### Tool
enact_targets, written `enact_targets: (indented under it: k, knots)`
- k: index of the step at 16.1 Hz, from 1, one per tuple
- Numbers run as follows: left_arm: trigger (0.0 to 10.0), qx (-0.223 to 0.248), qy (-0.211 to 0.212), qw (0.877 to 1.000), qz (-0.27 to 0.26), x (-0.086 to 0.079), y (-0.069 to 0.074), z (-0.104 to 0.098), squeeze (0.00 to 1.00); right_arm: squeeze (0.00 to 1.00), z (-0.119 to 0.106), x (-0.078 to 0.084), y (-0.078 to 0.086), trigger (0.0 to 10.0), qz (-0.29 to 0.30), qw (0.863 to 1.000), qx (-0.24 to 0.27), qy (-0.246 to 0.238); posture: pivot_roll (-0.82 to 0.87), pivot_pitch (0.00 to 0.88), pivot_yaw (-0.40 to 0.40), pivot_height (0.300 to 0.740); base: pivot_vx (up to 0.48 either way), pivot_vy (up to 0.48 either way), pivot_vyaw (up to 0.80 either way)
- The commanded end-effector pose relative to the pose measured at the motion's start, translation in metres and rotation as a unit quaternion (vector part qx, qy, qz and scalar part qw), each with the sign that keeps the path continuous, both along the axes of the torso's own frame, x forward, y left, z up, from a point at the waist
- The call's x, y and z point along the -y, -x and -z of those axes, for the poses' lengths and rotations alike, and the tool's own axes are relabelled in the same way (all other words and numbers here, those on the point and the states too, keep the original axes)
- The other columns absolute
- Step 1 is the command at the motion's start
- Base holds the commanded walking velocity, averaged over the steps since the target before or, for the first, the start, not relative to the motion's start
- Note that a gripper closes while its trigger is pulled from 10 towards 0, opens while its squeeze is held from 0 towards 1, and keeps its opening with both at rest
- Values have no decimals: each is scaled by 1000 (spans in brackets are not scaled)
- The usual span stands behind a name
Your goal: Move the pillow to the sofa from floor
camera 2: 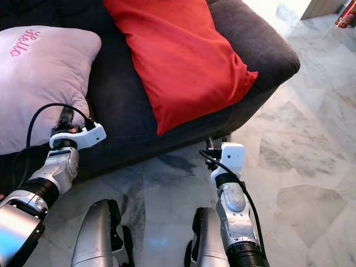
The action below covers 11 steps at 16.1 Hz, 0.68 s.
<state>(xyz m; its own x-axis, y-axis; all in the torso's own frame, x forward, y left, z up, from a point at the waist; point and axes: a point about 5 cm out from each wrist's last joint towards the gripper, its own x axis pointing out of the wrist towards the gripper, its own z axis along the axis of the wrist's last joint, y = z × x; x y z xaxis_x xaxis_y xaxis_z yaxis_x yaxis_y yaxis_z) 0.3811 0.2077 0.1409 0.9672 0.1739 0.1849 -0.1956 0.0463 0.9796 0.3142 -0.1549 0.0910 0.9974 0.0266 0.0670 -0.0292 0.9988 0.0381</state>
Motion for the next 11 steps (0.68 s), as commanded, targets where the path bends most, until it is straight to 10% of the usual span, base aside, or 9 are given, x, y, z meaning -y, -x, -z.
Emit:
enact_targets:
  k: [1,11]
  knots:
    - [0,-18,-7,1000,-17,-12,3,5,0,0,2,2,3,10000,4,1000,-6,-1,71,271,-64,588,0,0,0]
    - [0,-20,4,1000,-2,-8,1,3,0,0,2,0,1,10000,1,1000,-5,-3,79,251,-57,588,0,0,0]
